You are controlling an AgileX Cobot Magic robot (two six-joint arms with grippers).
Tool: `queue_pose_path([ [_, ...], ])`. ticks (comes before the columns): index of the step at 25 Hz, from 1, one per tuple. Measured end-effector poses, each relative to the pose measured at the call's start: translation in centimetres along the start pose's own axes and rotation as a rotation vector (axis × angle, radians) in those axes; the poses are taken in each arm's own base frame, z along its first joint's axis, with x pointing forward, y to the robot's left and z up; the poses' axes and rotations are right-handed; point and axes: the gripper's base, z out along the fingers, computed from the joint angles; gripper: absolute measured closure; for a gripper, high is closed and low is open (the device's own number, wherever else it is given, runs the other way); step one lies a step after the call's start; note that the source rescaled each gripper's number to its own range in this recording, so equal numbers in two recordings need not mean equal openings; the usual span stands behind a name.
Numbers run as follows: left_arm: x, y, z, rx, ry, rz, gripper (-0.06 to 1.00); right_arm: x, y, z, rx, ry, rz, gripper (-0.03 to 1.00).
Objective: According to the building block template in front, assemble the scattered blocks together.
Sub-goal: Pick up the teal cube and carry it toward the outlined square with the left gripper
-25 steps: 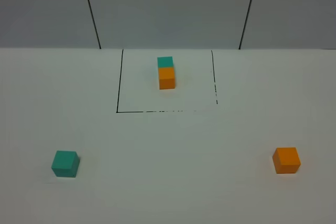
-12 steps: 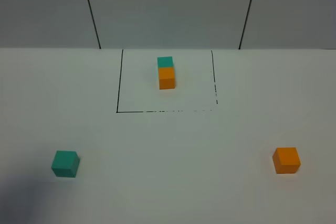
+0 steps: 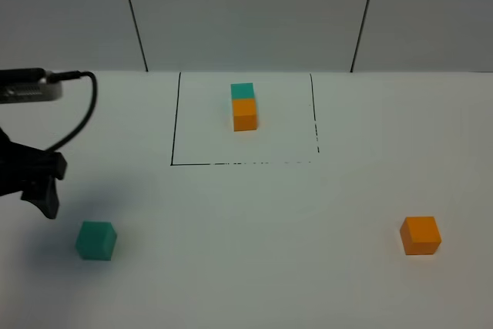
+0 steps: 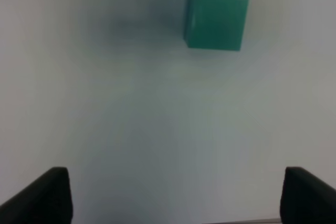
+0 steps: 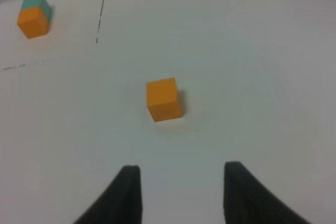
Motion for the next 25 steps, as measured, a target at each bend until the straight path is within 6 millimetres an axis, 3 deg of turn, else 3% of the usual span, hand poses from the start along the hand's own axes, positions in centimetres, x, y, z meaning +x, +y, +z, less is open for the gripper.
queue_pose_path([
  [4, -0.5, -1.8, 2.6, -0.053, 0.074, 0.059, 0.19, 0.0, 0.0, 0.0, 0.000, 0.000, 0.000, 0.97],
  [11, -1.9, -2.1, 7.0, -0.081, 0.133, 0.051, 0.19, 0.0, 0.0, 0.0, 0.000, 0.000, 0.000, 0.97],
  [17, -0.7, -1.8, 11.0, -0.059, 0.105, 0.043, 0.19, 0.0, 0.0, 0.0, 0.000, 0.000, 0.000, 0.97],
  [25, -0.8, -1.8, 12.2, -0.039, 0.010, 0.065, 0.19, 0.0, 0.0, 0.0, 0.000, 0.000, 0.000, 0.97],
])
